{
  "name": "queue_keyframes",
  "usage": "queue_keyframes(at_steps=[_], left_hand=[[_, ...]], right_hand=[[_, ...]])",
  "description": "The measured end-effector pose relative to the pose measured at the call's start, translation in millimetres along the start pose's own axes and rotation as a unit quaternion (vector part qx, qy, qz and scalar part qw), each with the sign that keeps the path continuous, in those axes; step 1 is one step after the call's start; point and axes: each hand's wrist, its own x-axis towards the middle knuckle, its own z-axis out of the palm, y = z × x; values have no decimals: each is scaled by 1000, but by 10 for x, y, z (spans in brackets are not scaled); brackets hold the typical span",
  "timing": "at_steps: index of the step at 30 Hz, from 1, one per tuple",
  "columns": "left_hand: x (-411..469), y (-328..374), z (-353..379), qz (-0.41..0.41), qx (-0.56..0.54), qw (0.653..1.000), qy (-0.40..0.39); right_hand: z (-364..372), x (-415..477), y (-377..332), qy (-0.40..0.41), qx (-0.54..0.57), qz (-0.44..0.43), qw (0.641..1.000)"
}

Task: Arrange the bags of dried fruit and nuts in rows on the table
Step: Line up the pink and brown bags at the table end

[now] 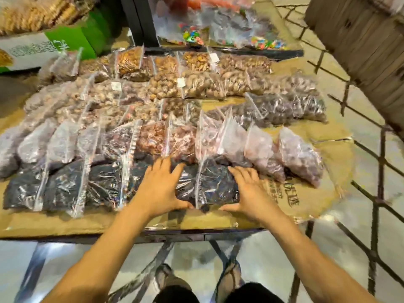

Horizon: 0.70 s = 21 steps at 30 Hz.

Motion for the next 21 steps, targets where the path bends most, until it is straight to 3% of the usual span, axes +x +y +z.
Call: queue_keyframes(at_steps=[5,9,11,13,16,19,21], left_hand=[[-124,46,21,-5,-18,1000,19],[-113,-36,-90,-1,-95,995,6],[-113,-17,-167,-10,-157,983,89],[-72,145,-275,-4,-174,969,175],[107,606,-397,63,-186,943,269],[449,1131,-392,147,-122,945,266],[754,1403,-341,163,-76,956,233]], right_hand=[[8,60,94,-22,44,-27,998],[-131,-37,86,-46,2,-41,998],[-263,-152,141,28,48,-51,997],[-392,-286,314,156,70,-80,982],[-597,-399,764,279,76,-55,956],[-798,-312,1283,279,50,26,959],[-898,-146,1595,207,41,64,975]])
